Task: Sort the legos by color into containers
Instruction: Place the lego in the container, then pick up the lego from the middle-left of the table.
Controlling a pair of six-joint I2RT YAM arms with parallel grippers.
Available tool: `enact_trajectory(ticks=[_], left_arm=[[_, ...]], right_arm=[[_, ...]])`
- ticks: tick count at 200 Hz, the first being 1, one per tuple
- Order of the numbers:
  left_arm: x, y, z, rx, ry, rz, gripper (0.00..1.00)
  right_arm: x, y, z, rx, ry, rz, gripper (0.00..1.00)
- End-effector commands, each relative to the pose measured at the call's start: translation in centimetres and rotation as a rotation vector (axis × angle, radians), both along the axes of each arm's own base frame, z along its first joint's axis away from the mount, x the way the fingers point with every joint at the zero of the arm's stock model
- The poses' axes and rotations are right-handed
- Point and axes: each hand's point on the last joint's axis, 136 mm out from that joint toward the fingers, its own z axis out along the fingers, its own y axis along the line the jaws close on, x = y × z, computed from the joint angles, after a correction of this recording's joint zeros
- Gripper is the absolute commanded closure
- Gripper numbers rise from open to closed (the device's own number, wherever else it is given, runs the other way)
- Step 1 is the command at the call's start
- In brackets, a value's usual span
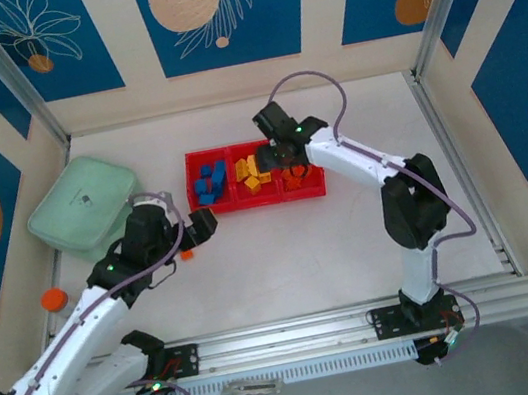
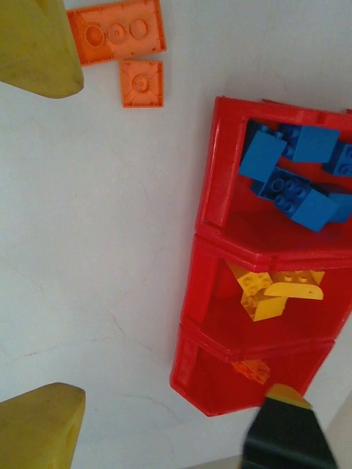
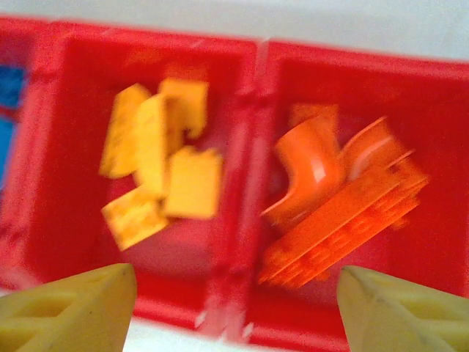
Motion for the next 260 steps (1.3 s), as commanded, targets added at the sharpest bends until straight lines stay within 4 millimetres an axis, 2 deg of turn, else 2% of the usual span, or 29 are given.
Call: enact_trajectory(ticks=[1,27,52,78,116,182,206,260], left_arm=[[-1.4,2.1,-0.9,0.048,0.035,0.044,0.01],[-3.2,3.9,-1.3,0.063,0.046,0.083,0.01],[-4.8,5.4,-1.2,0.068,0.046,0.123,0.01],[-6.0,6.6,-0.9,0.073,0.046,0.157,0.01],[-7.1,7.9,-0.6,0.065,0.037,0.208,0.01],[-7.4,8.8,-0.6,0.086,0.038,0.244,0.01],[-7.2,8.8,-0.8,0.084,0.04,0.251,0.01],[-7.1,8.9,-0.9,0.085,0.039,0.258,0.01]], right_arm=[[-4.7,3.5,-0.8,0.071,0.081,0.089,0.25],[-8.7,8.2,-1.9,0.106,0.084,0.266,0.24],[-11.2,12.0,-3.3,0.118,0.121,0.388,0.23],[-12.4,15.1,-5.2,0.103,0.145,0.435,0.23],[-12.6,18.8,-7.8,0.05,0.151,0.461,0.25],[-12.2,20.7,-11.2,-0.042,0.136,0.6,0.35],[-12.4,21.5,-11.9,-0.063,0.113,0.662,0.36],[-10.8,22.6,-12.9,-0.109,0.065,0.703,0.34]])
